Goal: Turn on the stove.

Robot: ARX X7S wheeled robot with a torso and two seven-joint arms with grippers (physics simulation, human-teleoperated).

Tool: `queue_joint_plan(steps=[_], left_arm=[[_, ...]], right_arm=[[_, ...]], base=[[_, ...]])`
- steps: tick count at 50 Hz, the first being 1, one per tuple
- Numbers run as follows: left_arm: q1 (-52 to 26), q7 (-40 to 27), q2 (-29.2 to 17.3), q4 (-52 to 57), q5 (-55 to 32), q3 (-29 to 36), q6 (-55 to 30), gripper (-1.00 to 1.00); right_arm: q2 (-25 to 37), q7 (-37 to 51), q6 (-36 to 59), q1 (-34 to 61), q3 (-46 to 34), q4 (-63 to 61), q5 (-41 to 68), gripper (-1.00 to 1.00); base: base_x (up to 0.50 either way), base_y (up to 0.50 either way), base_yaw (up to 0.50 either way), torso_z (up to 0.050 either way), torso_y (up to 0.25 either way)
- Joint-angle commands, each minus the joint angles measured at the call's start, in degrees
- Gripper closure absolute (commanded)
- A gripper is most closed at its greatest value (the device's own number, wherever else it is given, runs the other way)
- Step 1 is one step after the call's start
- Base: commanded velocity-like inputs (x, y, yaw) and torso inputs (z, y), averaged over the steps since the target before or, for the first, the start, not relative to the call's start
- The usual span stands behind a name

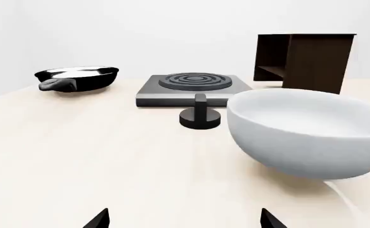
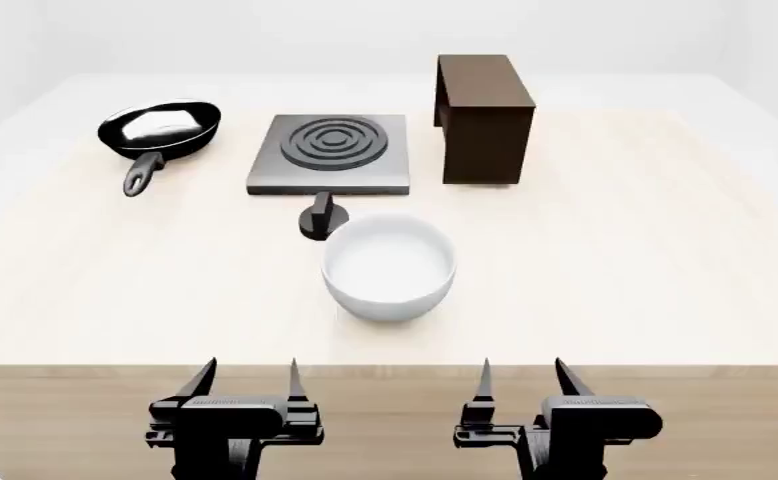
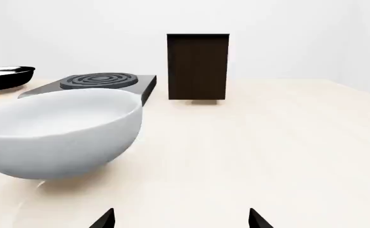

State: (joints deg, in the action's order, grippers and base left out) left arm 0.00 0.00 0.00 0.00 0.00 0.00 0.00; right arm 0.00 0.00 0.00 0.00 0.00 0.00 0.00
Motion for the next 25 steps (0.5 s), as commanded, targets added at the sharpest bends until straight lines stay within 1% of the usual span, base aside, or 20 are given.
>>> queue_joint_plan(steps=[1, 5, 6, 7, 11, 12, 15, 16, 17, 19, 21, 23, 24, 25], left_arm=[[0.12, -1.37, -1.15, -0.1, -1.14, 1.37, 0.27, -1.0], [-0.29, -1.59, -2.04, -0.62, -2.26, 2.3, 0.74, -1.0], [-0.45, -0.5, -2.64, -0.74, -2.19, 3.34, 1.69, -1.0], [-0.42, -1.02, -2.66, -0.28, -1.92, 3.53, 1.12, -1.0], [-0.46, -1.39, -3.07, -0.72, -2.75, 3.79, 1.74, -1.0], [0.13, -2.7, -3.37, 0.42, -0.47, 4.47, 2.66, -1.0], [0.82, -4.64, -3.92, 2.82, 3.56, 6.26, 1.83, -1.0], [1.43, -5.82, -4.38, 4.74, 7.22, 7.7, 1.44, -1.0], [1.6, -6.12, -4.49, 5.41, 8.06, 8.17, 1.19, -1.0], [2.04, -7.26, -5.2, 7.9, 13.38, 10.48, 0.19, -1.0], [2.41, -9.11, -5.03, 10.44, 20.06, 12.57, -3.36, -1.0], [2.39, -10.04, -4.92, 11.48, 24.24, 13.93, -5.95, -1.0], [2.49, -11.05, -4.63, 12.36, 28.55, 15.24, -8.17, -1.0], [2.73, -11.75, -4.52, 12.98, 30.0, 15.68, -8.69, -1.0]], right_arm=[[2.04, 2.54, -0.56, 0.37, -2.57, 0.83, 2.05, -1.0], [2.68, 3.28, -0.71, -0.38, -3.12, -0.49, 2.36, -1.0], [2.99, 1.77, -1.12, -0.68, -3.16, -1.26, 4.34, -1.0], [3.27, 2.25, -0.31, -0.91, -3.48, -1.97, 3.67, -1.0], [3.89, 3.2, -2.38, -1.25, -4.59, -1.47, 2.0, -1.0], [3.97, 3.13, -3.86, -1.57, -4.99, -1.44, 1.83, -1.0], [4.3, 3.6, -6.38, -2.24, -5.59, -1.82, 1.15, -1.0], [4.66, 3.04, -8.12, -2.72, -6.04, -2.11, 1.26, -1.0], [4.84, 2.79, -9.21, -3.08, -6.25, -2.44, 1.46, -1.0], [4.95, 2.76, -11.52, -3.92, -5.6, -4.2, 3.13, -1.0], [5.24, 2.42, -14.66, -4.71, -5.43, -5.24, 3.99, -1.0], [5.24, 2.87, -17.17, -5.34, -5.38, -5.77, 3.68, -1.0], [5.21, 3.03, -20.3, -6.06, -5.29, -6.28, 3.59, -1.0], [5.24, 3.08, -21.51, -6.38, -5.33, -6.45, 3.7, -1.0]], base=[[0.0, 0.0, 0.0, 0.0, 0.0], [0.0, 0.0, 0.0, 0.0, 0.0], [0.0, 0.0, 0.0, 0.0, 0.0], [0.0, 0.0, 0.0, 0.0, 0.0], [0.0, 0.0, 0.0, 0.0, 0.0], [0.0, 0.0, 0.0, 0.0, 0.0], [0.0, 0.0, 0.0, 0.0, 0.0], [0.0, 0.0, 0.0, 0.0, 0.0], [0.0, 0.0, 0.0, 0.0, 0.0], [0.0, 0.0, 0.0, 0.0, 0.0], [0.0, 0.0, 0.0, 0.0, 0.0], [0.0, 0.0, 0.0, 0.0, 0.0], [0.0, 0.0, 0.0, 0.0, 0.0], [0.0, 0.0, 0.0, 0.0, 0.0]])
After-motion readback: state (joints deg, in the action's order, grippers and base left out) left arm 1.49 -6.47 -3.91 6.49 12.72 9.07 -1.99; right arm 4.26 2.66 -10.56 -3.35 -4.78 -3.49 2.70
